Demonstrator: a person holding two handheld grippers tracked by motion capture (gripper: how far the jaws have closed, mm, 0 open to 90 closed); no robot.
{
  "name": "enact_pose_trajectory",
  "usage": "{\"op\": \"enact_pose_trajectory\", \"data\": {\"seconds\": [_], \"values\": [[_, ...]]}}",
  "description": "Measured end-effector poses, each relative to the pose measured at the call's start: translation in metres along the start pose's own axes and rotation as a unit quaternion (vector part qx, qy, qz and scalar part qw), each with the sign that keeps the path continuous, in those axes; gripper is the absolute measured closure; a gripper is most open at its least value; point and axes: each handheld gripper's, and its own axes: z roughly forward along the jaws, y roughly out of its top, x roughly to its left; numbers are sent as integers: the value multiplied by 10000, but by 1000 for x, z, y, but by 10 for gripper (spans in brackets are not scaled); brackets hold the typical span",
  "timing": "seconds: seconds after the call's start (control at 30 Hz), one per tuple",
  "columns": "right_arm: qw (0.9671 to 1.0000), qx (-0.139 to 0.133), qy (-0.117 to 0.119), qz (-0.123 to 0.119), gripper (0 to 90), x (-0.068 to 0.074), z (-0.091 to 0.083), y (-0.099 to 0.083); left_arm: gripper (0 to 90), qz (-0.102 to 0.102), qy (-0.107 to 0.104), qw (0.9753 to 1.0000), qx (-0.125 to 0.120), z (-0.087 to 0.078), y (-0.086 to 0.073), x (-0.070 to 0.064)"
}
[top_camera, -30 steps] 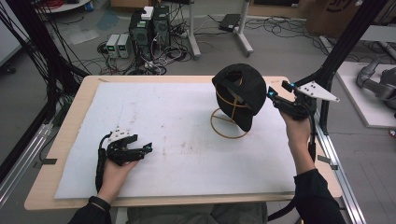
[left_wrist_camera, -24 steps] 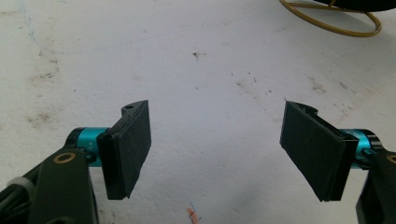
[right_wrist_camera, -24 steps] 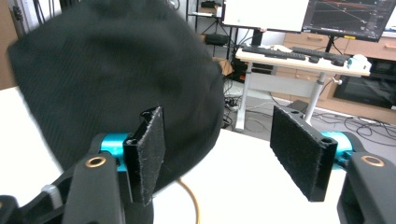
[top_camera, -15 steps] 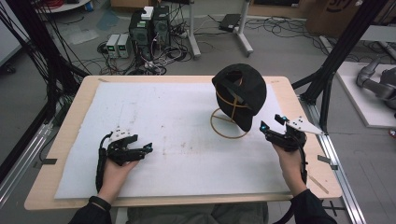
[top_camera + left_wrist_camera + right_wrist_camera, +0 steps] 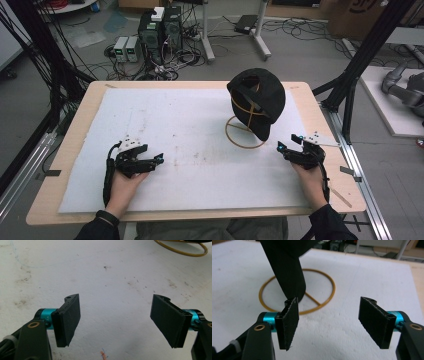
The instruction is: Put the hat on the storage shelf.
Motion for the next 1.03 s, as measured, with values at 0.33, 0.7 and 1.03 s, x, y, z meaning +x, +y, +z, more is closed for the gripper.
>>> {"op": "enact_pose_trajectory", "data": {"seconds": [0.33, 0.7, 1.03], "values": [[9996, 164, -30, 235, 321, -9, 0, -8, 243, -20, 44, 9999, 94, 2, 1, 0], [9997, 181, -7, 152, 322, -7, 2, -8, 244, -27, 46, 9999, 119, 3, 1, -1], [9997, 232, -2, 50, 322, -6, 5, -9, 245, 9, 26, 9999, 148, 3, 1, -1]]}}
